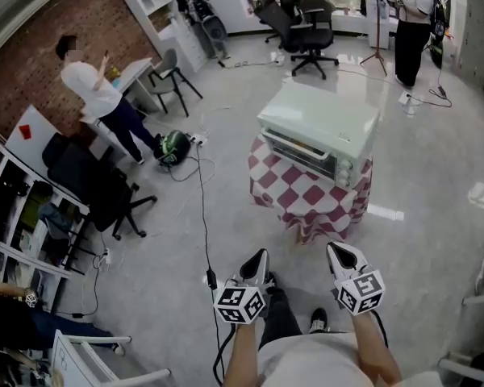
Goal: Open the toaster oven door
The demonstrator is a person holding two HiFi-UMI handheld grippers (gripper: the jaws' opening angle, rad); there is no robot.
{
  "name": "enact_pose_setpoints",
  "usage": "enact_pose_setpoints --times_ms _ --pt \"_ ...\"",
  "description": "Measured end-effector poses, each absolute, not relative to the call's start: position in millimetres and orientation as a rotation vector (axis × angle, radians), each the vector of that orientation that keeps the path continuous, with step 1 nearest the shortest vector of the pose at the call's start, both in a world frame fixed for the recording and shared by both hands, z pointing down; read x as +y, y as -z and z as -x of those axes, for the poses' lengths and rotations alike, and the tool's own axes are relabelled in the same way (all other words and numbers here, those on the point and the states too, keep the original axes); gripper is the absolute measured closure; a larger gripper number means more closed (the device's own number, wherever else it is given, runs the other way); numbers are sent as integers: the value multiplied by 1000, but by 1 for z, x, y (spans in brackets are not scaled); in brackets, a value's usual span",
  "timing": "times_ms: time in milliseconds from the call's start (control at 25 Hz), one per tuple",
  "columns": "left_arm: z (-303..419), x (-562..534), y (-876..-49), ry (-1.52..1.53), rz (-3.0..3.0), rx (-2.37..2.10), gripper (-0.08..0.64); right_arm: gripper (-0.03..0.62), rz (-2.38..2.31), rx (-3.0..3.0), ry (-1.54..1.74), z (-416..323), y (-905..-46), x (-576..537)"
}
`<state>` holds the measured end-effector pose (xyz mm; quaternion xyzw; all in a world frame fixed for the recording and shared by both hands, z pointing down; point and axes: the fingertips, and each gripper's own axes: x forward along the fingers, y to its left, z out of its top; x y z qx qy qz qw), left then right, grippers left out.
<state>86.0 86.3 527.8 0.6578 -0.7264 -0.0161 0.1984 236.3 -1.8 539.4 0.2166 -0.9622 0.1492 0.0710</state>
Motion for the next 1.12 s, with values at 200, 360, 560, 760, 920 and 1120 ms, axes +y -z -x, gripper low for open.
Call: enact_pose_setpoints --times_ms 200,360,560,760,920,1120 --pt "-52 61 -538 -9 -1837 -2036 555 589 -663 -2896 -509 -206 -549 -31" --pt "-18 29 -546 -95 -1865 -1998 555 589 -751 -2908 -531 -176 -550 -60" --pt "10 -32 -548 -119 -1943 -1889 555 588 -847 -2861 -527 -153 -553 -99" --pt "37 -78 -543 -120 -2021 -1805 555 588 -872 -2812 -445 -127 -551 -127" --pt "56 -105 -546 -128 -2061 -1737 555 588 -919 -2767 -397 -111 -548 -148" --pt "81 -129 -552 -102 -2093 -1671 555 588 -984 -2705 -304 -93 -544 -166"
